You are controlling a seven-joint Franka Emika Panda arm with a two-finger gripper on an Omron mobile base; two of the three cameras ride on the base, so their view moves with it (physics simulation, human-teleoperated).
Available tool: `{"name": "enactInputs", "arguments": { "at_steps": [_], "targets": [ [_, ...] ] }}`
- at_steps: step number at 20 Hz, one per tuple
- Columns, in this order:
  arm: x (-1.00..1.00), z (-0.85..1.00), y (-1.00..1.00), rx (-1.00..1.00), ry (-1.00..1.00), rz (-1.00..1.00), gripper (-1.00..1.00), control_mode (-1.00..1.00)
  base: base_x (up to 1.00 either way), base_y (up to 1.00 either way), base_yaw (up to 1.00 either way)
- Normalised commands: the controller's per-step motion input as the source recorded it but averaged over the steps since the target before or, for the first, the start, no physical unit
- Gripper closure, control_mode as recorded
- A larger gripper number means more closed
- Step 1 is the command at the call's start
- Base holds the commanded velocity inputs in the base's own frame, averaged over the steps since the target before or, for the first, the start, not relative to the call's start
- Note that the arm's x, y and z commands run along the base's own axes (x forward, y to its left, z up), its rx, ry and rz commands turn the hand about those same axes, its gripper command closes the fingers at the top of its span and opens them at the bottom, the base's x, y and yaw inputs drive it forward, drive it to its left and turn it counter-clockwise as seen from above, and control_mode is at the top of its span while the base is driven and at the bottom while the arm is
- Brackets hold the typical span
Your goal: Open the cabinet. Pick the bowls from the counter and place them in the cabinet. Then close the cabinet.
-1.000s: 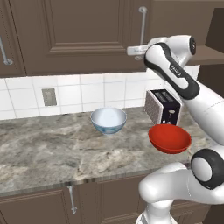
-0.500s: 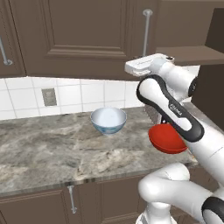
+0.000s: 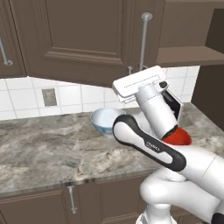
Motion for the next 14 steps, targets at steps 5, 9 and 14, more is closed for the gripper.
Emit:
{"name": "enactInputs", "arguments": {
  "at_steps": [5, 9, 14],
  "targets": [
    [-1.0, 0.09, -0.02, 0.08, 0.24, 0.14, 1.0, -1.0, 0.0, 0.0, 0.0],
    [-1.0, 0.21, 0.37, 0.04, 0.2, 0.04, -1.0, -1.0, 0.0, 0.0, 0.0],
    [-1.0, 0.35, -0.44, 0.11, 0.17, 0.02, -1.0, -1.0, 0.0, 0.0, 0.0]
  ]
}}
